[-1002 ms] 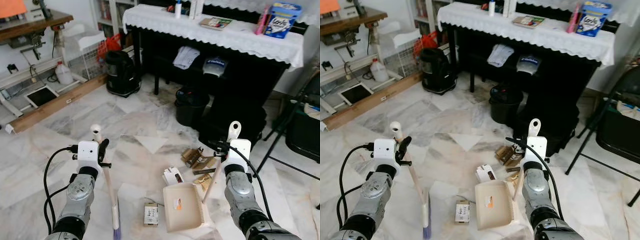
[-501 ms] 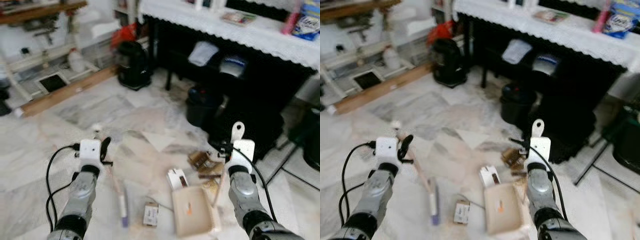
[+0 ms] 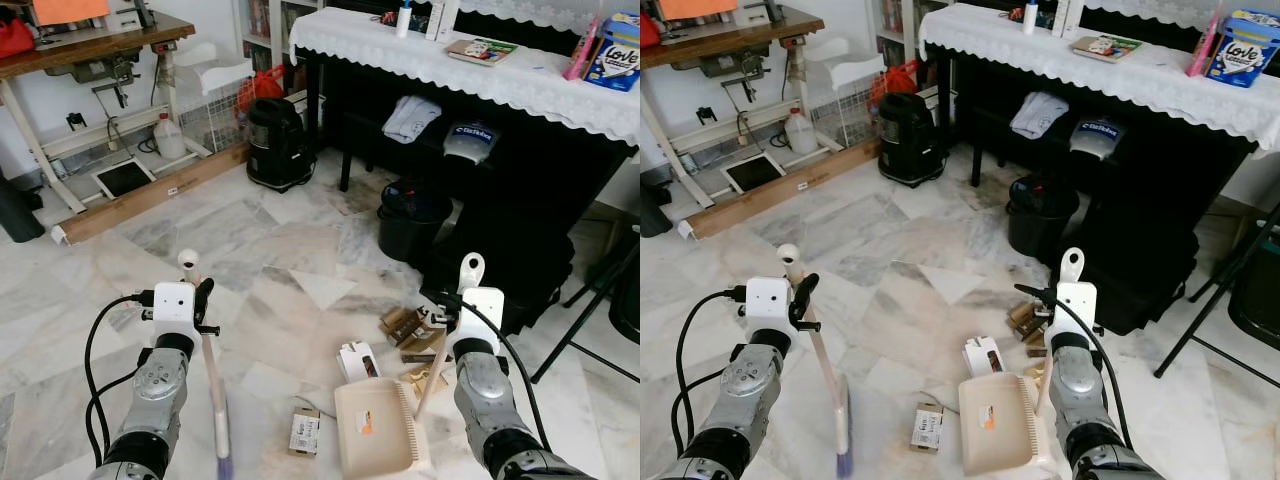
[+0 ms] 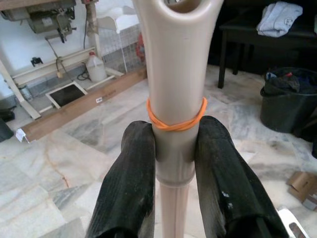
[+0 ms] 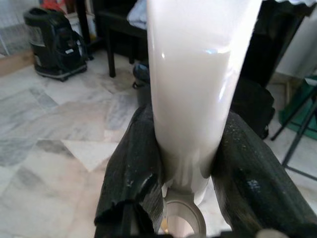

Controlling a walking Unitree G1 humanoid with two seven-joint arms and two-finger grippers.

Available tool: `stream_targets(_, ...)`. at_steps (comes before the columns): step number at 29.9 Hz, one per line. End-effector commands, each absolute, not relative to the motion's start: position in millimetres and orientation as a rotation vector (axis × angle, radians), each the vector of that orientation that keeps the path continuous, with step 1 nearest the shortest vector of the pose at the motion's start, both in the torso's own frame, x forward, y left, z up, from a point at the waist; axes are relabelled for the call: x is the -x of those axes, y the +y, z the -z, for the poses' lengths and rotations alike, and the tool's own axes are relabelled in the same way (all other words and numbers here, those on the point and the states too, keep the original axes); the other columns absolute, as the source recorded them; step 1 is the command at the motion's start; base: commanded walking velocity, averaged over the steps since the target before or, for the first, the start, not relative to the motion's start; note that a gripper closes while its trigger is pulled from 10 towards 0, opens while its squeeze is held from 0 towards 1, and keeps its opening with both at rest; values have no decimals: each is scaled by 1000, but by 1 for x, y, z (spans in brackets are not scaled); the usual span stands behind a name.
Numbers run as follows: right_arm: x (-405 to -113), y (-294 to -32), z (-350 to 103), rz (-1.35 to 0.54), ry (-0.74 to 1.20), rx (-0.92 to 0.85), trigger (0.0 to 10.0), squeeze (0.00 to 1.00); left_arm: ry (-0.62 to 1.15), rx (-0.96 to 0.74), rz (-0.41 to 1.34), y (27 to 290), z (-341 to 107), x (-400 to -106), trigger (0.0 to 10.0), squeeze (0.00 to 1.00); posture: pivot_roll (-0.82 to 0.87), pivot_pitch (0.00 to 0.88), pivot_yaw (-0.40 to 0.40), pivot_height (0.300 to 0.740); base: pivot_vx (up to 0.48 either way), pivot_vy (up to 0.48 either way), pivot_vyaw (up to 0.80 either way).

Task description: Sweep floor

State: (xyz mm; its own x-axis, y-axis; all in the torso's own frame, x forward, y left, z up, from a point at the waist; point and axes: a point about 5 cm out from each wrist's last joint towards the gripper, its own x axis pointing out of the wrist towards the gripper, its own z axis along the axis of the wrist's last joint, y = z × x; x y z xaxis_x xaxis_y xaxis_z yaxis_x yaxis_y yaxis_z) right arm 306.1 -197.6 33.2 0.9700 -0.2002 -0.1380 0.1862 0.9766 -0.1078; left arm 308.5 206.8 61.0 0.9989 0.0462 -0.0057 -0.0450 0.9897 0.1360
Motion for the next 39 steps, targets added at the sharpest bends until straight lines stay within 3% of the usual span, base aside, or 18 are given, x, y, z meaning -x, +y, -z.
stream_targets(1,-306,-201,-32,206,161,108,10000,0,-18,-155,-55,212,-67,-310,10000,0,90,0,-19,740,0,0,0)
stream_targets(17,-293,-204,-19,221,211,134,10000,0,-3,-151,-67,225,-65,-301,10000,0,115,3,13,740,0,0,0)
stream_targets(29,-303,-204,-36,228,94,157,10000,0,-22,-168,-69,232,-71,-301,10000,0,128,10,35,740,0,0,0)
stream_targets(39,-289,-200,-9,241,281,124,10000,0,-21,-179,-55,235,-74,-301,10000,0,139,24,47,740,0,0,0)
